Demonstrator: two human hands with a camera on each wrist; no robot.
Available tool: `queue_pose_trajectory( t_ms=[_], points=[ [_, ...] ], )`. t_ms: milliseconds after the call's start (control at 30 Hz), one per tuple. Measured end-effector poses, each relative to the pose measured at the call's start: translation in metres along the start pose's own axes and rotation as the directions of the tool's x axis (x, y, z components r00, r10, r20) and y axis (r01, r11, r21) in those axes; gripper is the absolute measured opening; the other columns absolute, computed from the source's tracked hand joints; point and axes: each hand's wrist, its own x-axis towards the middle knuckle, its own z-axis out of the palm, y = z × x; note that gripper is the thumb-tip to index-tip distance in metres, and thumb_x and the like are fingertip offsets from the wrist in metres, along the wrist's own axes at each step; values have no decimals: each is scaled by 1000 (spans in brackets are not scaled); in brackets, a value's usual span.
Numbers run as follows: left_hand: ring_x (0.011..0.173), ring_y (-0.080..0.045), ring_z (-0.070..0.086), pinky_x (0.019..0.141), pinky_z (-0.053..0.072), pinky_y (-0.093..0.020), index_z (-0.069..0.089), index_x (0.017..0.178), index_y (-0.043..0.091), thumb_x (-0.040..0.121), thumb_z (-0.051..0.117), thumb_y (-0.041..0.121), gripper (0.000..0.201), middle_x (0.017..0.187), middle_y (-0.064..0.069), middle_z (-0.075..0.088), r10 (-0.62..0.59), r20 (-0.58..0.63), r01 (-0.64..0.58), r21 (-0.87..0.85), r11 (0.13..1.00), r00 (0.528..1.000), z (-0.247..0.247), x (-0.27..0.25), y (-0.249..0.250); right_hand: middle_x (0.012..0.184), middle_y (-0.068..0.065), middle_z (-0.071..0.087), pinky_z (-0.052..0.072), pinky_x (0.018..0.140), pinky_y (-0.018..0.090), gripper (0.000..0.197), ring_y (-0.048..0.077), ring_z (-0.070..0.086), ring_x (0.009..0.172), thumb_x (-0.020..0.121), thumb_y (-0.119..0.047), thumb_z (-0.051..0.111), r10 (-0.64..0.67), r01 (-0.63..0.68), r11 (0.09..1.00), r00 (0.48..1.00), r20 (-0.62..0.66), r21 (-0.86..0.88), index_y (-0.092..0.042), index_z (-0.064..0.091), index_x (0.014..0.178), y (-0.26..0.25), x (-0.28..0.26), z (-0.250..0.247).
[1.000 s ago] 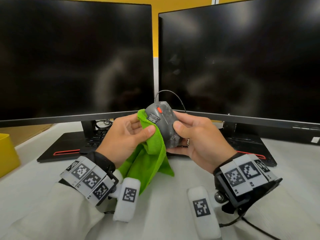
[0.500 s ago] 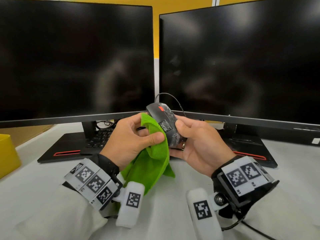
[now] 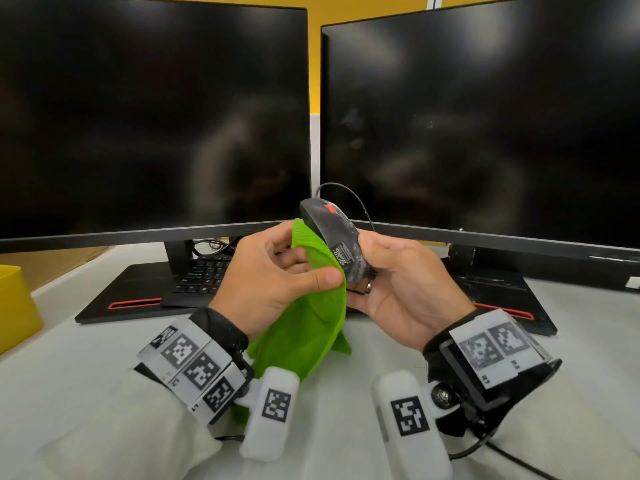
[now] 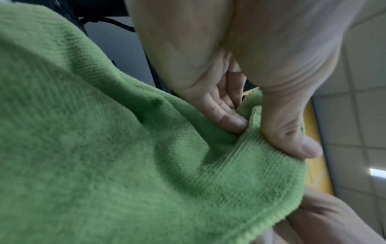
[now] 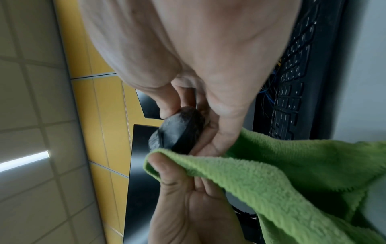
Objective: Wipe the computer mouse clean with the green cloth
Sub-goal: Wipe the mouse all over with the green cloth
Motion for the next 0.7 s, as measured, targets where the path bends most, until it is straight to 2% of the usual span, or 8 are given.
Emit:
queue_pose_trajectory(
  t_ms=[100, 200, 267, 367, 467, 567, 600, 700],
  points=[
    [109, -48, 71, 96, 59, -58, 73, 115, 9, 50, 97, 16, 70, 112, -20, 78, 15, -7, -15, 51, 999, 1000, 1, 0, -1, 129, 30, 68, 59, 92, 50, 38, 38, 69, 104, 110, -18, 38, -7, 7, 1000, 1000, -17, -8, -1, 65, 132, 3, 1, 1],
    [105, -44, 74, 92, 62, -51, 75, 112, 14, 49, 101, 14, 68, 108, -18, 79, 23, -17, -22, 72, 997, 1000, -1, 0, -2, 129, 31, 67, 59, 91, 51, 38, 40, 67, 106, 110, -18, 39, -10, 9, 1000, 999, -32, -6, 1, 65, 130, 4, 1, 3],
    [101, -35, 76, 87, 64, -42, 76, 110, 17, 54, 100, 11, 61, 108, -15, 80, 11, -31, -10, 55, 998, 999, -2, -1, -3, 129, 30, 68, 60, 90, 50, 37, 38, 68, 103, 110, -19, 40, -5, 5, 1000, 999, -38, 3, 0, 66, 129, 3, 1, 3],
    [102, -30, 75, 89, 63, -43, 72, 113, 5, 74, 90, 9, 44, 110, -17, 79, -7, -60, 6, -8, 1000, 998, 0, -1, -4, 128, 27, 70, 60, 94, 52, 37, 35, 71, 100, 110, -19, 41, 3, -3, 1000, 999, -49, 13, -2, 67, 130, 3, 1, 3],
    [108, -39, 73, 98, 59, -51, 70, 114, -5, 80, 85, 33, 53, 116, -24, 76, -16, -135, 5, -81, 997, 991, 0, -1, -4, 125, 22, 73, 61, 93, 50, 35, 33, 73, 101, 110, -18, 42, 4, -4, 1000, 997, -71, -2, -5, 68, 129, 3, 0, 6],
    [110, -45, 72, 96, 60, -53, 70, 113, -7, 88, 80, 30, 46, 114, -26, 76, -29, -150, 21, -58, 998, 988, 2, -1, -2, 121, 19, 76, 62, 92, 49, 34, 31, 75, 99, 110, -18, 43, -18, 14, 999, 996, -90, -42, -7, 70, 127, 3, 0, 7],
    [108, -41, 74, 94, 61, -49, 70, 113, -6, 90, 81, 26, 41, 113, -23, 77, -30, -142, 25, -33, 999, 989, 3, -1, 0, 120, 18, 76, 62, 93, 50, 33, 31, 76, 99, 110, -18, 43, -30, 24, 998, 995, -93, -60, -8, 70, 127, 4, 0, 8],
    [95, -22, 78, 80, 63, -31, 73, 109, 1, 76, 80, 18, 37, 104, -10, 82, -33, -116, 34, 5, 999, 993, 9, -3, 7, 116, 18, 78, 62, 92, 50, 31, 30, 76, 94, 110, -16, 45, -69, 57, 993, 992, -104, -107, -8, 71, 126, 6, 0, 10]
  ],
)
